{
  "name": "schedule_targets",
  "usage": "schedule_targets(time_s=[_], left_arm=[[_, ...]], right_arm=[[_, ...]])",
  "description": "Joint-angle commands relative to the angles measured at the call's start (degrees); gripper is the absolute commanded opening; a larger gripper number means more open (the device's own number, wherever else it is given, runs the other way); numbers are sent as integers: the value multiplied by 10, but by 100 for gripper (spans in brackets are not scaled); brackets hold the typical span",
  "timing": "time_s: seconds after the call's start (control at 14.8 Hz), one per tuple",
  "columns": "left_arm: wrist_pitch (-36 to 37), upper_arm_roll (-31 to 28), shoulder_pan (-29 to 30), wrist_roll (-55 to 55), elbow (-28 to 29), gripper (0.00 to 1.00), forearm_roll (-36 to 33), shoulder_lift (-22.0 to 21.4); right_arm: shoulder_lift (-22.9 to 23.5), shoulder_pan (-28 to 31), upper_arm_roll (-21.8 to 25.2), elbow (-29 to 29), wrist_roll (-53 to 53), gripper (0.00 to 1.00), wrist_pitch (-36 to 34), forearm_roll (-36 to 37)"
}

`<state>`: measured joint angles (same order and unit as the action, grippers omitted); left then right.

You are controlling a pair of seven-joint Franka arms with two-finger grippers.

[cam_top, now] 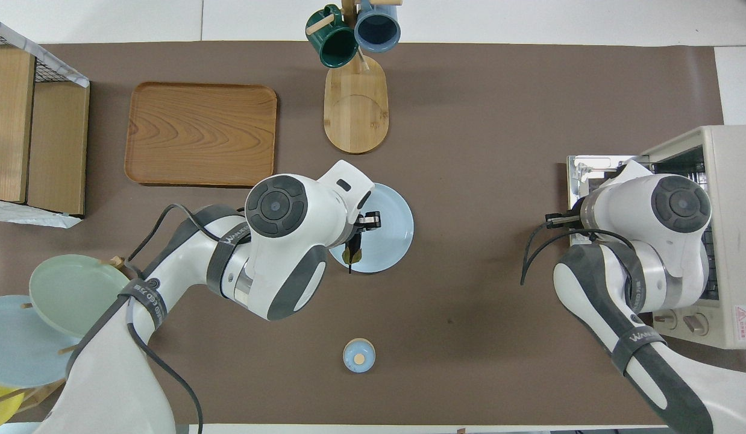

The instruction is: Put eggplant into oven

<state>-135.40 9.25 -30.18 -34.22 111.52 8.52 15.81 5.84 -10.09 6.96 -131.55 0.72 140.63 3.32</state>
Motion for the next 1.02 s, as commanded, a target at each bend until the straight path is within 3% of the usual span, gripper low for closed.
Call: schedule_targets(time_s=[0.0,0.2,0.27,0.34,0.41,0.47,0.54,0.61,0.68,0.95], left_arm=[[-41,-11,-21,-13,2,0,11,23],[-50,-12,-25,-13,2,0,11,34],[-50,-12,-25,-12,2,0,11,34],[-50,-12,-24,-9,2,0,11,34],[-49,-12,-24,-7,2,0,10,34],[-48,-12,-24,-7,2,0,10,34],[-46,-12,-24,-8,2,33,10,34],[-43,-12,-24,-8,1,84,10,34],[-41,-12,-23,-8,0,100,10,33],[32,-15,3,0,-19,100,10,5]], right_arm=[[1,-19,6,2,6,0,8,-16],[0,-62,6,11,-4,4,5,-19],[0,-71,6,15,-4,38,3,-19],[0,-75,6,18,-5,79,2,-19],[0,-77,6,20,-5,100,2,-19],[-3,-77,6,22,-5,100,2,-19],[-3,-76,6,25,-6,100,3,-19],[0,-76,5,43,-5,100,-3,-20],[1,-78,4,61,-5,100,-36,-21],[14,-83,-5,111,0,100,-112,-92]])
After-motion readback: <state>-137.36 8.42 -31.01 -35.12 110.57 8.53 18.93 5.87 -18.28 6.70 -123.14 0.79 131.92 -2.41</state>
